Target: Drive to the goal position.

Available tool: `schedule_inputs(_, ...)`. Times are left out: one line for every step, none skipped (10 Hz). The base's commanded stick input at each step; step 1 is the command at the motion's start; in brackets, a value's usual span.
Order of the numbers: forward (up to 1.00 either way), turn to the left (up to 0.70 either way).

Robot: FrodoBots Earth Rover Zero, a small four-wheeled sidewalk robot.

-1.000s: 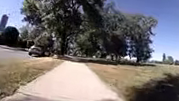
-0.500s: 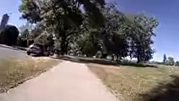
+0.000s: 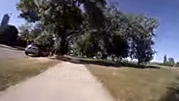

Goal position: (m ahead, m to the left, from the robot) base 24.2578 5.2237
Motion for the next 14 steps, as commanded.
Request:
schedule_inputs(0.85,0.0)
schedule_inputs(0.85,0.0)
schedule_inputs(0.85,0.0)
schedule_inputs(0.85,0.0)
schedule_inputs(0.85,0.0)
schedule_inputs(0.85,-0.01)
schedule_inputs(0.85,-0.02)
schedule_inputs(0.85,-0.02)
schedule_inputs(0.85,-0.02)
schedule_inputs(0.85,-0.02)
schedule_inputs(0.85,0.0)
schedule_inputs(0.85,0.0)
schedule_inputs(0.85,0.0)
schedule_inputs(0.85,0.12)
